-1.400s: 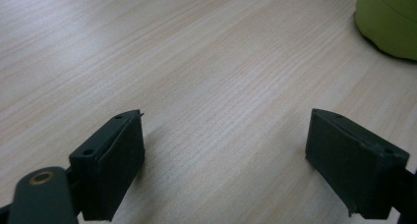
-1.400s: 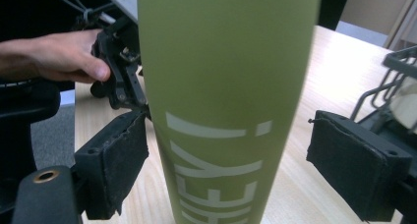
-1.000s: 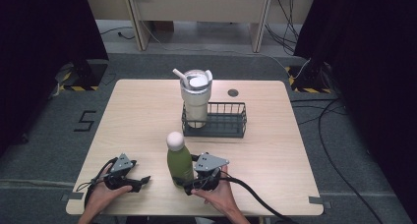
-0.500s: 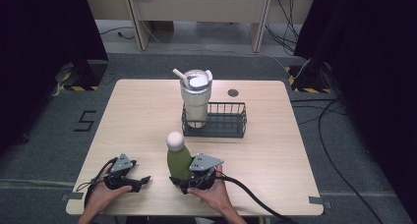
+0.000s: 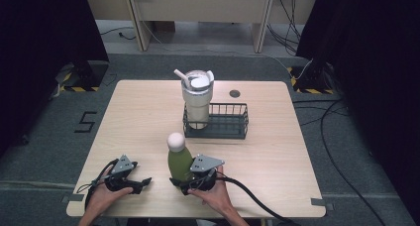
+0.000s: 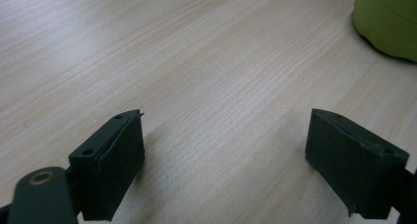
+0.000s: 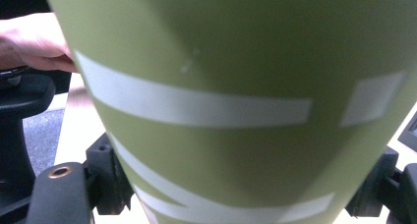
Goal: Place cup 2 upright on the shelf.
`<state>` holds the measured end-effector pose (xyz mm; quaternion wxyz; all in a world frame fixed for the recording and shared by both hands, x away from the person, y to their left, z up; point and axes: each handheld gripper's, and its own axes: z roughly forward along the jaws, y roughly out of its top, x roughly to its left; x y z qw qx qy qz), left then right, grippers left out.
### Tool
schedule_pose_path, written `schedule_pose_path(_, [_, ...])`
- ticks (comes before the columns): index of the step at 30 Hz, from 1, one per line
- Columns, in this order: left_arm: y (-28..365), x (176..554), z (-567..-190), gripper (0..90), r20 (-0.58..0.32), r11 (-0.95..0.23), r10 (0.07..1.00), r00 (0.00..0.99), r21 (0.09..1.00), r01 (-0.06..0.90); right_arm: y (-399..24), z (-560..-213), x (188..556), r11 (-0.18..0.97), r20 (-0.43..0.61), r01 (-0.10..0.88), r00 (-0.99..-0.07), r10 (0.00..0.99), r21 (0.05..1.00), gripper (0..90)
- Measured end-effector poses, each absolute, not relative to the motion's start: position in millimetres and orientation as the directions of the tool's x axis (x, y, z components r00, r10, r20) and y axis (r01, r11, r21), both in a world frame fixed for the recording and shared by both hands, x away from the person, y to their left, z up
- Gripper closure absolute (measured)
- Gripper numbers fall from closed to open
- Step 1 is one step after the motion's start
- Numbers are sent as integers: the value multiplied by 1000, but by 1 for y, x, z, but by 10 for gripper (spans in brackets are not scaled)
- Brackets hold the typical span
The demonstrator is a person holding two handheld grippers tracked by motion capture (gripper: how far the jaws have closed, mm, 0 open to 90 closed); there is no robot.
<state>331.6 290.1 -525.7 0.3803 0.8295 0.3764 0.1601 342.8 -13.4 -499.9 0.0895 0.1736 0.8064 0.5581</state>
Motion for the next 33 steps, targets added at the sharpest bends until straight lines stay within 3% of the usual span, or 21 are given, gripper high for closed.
schedule_pose_path(9, [290, 332, -526, 141, -20, -430, 745, 667, 751, 502, -15, -496, 340, 337, -5, 146, -912, 410, 930, 207])
schedule_pose_path(33, [290, 332, -526, 141, -21, -429, 745, 667, 751, 502, -40, -465, 352, 284, -19, 132, -881, 473, 950, 209])
